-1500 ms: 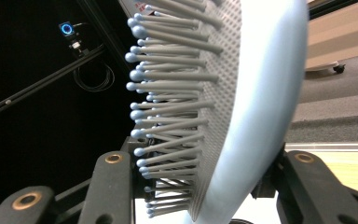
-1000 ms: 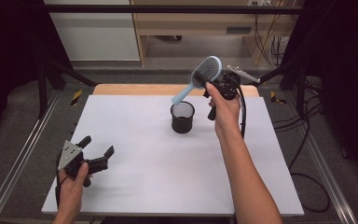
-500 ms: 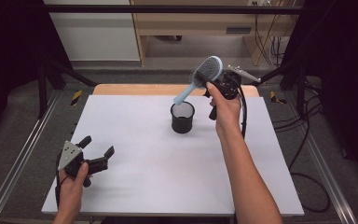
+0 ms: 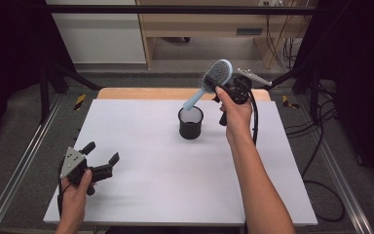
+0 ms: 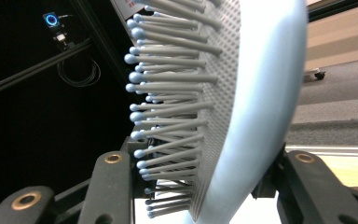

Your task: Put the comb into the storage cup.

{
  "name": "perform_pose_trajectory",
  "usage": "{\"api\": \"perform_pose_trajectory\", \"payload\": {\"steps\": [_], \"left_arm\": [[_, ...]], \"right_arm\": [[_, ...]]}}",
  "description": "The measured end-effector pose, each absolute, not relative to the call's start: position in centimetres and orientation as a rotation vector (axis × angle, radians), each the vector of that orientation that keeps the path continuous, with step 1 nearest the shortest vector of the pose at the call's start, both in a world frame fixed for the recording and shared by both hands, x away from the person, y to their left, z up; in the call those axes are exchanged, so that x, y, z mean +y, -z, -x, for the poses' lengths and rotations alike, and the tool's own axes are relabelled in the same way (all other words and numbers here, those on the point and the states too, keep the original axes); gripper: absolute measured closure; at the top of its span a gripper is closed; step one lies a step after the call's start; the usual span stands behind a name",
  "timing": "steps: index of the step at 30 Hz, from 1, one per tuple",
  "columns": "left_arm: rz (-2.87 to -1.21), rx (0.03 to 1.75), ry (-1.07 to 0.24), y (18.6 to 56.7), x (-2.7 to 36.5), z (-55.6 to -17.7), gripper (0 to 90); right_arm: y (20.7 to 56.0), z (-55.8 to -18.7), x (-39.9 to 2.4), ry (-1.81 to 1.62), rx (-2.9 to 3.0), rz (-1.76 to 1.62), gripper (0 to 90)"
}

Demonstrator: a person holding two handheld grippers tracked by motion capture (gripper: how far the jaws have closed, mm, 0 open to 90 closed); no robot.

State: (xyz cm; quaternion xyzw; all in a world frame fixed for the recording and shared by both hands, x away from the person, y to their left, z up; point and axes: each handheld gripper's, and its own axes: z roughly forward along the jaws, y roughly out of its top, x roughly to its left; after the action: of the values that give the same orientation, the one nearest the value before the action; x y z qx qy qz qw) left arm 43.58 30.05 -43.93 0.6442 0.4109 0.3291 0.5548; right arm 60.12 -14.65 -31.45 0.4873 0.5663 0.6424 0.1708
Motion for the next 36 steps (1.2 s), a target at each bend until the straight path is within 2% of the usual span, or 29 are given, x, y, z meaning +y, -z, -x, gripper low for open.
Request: {"api": "perform_pose_trajectory", "payload": {"steps": [36], "left_arm": [[-1.521,0.970,-0.775,43.93,30.10,-43.58,1.4]], "right_arm": [[32.43,-60.42,-14.25,-1.749,1.674,-1.376,53.5]]}}
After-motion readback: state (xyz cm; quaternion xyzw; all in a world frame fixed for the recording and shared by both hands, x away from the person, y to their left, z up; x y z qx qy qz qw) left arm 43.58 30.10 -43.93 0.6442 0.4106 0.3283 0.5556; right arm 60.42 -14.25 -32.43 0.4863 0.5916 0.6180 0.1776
